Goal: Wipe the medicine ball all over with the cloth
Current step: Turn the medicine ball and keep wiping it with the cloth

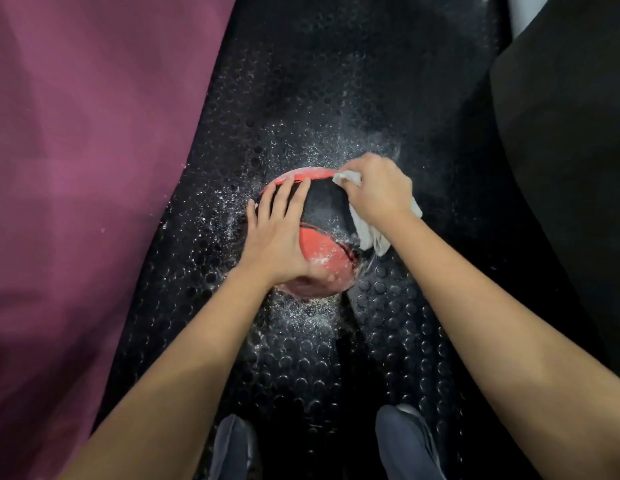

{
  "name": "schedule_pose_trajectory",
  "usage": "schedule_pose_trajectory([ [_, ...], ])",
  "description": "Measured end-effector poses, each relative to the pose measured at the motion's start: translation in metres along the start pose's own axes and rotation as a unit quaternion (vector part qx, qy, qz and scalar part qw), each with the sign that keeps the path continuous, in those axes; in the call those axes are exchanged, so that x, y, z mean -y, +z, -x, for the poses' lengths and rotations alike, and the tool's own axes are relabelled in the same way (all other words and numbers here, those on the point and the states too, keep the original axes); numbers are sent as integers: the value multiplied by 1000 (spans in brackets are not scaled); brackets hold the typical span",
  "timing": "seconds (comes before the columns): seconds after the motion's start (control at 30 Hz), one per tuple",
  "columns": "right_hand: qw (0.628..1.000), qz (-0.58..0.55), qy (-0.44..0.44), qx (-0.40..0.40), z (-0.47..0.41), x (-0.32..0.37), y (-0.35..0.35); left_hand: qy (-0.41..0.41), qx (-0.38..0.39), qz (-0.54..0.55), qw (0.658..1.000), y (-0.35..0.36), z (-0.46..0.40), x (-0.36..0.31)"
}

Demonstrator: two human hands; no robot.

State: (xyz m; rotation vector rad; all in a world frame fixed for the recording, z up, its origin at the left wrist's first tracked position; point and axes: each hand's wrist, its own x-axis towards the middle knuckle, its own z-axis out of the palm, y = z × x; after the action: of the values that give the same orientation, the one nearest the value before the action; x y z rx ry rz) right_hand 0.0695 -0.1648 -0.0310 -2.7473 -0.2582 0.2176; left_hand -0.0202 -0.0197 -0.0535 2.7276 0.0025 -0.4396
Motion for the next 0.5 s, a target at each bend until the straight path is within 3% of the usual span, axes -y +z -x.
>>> schedule_pose_trajectory([
  [0.1,997,64,-42,-10,4,11,-2,-51,-32,69,996,6,-8,-15],
  [0.23,986,68,-143,-56,55,9,6,-85,-59,108,989,9,-15,-19],
  [0.5,985,48,-126,-111,49,6,8,-102,-52,107,988,8,-17,-29],
])
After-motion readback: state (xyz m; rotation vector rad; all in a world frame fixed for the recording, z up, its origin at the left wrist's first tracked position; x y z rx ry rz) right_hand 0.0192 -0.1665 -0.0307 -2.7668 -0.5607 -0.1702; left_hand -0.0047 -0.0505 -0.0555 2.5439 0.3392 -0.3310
